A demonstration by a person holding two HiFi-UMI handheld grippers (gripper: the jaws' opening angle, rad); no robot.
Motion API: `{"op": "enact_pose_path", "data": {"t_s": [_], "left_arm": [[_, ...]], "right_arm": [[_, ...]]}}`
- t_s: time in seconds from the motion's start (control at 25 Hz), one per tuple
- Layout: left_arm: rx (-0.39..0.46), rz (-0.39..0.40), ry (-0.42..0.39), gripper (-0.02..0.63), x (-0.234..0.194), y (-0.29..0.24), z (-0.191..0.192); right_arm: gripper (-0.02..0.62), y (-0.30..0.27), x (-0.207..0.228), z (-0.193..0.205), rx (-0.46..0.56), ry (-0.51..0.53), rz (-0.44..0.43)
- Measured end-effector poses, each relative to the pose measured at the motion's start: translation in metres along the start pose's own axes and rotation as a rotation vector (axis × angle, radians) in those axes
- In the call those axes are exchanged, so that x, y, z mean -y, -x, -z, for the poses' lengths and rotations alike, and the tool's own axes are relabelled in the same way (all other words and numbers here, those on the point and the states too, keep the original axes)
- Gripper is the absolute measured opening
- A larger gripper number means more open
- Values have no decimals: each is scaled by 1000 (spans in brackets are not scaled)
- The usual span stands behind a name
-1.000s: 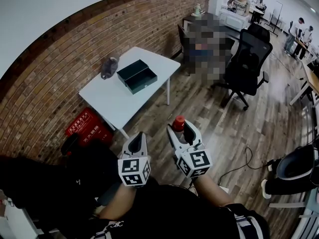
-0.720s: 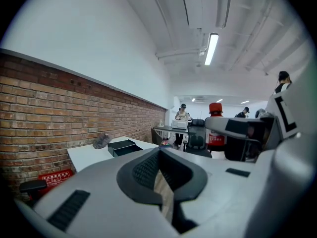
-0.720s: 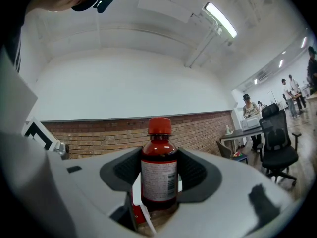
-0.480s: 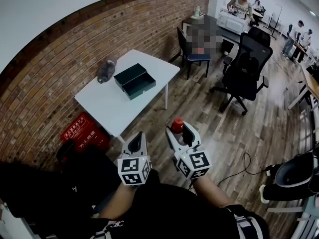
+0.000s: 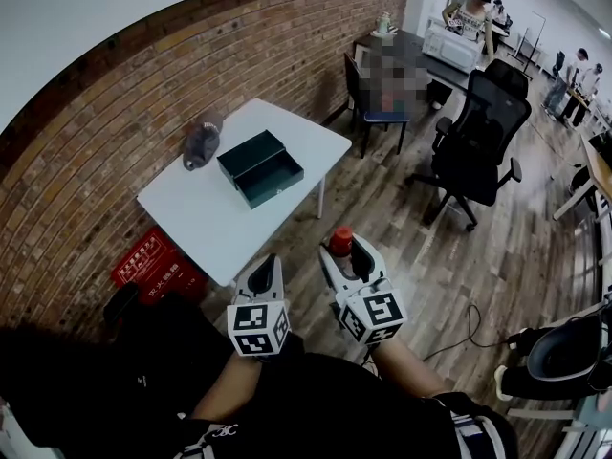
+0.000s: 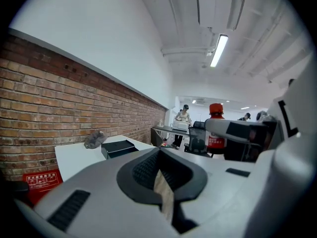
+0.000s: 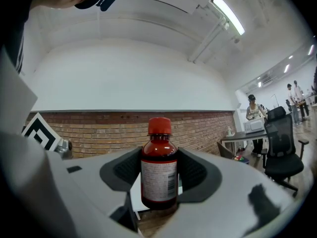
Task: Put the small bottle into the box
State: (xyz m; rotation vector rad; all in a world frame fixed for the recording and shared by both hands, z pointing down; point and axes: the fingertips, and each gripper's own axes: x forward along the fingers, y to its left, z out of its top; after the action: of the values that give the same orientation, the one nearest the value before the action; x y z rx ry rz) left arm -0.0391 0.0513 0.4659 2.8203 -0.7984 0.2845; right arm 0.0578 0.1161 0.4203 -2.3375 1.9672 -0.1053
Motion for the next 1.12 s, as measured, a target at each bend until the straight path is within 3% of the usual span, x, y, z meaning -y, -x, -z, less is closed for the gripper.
{"op": "enact_pose_path", "data": {"t_s": [0.76,1.12], "left_arm": [[-23,11,41,11,-125,-129,-48],[-36,-15,70,11,-185,-174,-53]], "right_arm": [[232,-194,10,-6,-44,20,-23],[232,-264,10,3,-75,16,-37]]}}
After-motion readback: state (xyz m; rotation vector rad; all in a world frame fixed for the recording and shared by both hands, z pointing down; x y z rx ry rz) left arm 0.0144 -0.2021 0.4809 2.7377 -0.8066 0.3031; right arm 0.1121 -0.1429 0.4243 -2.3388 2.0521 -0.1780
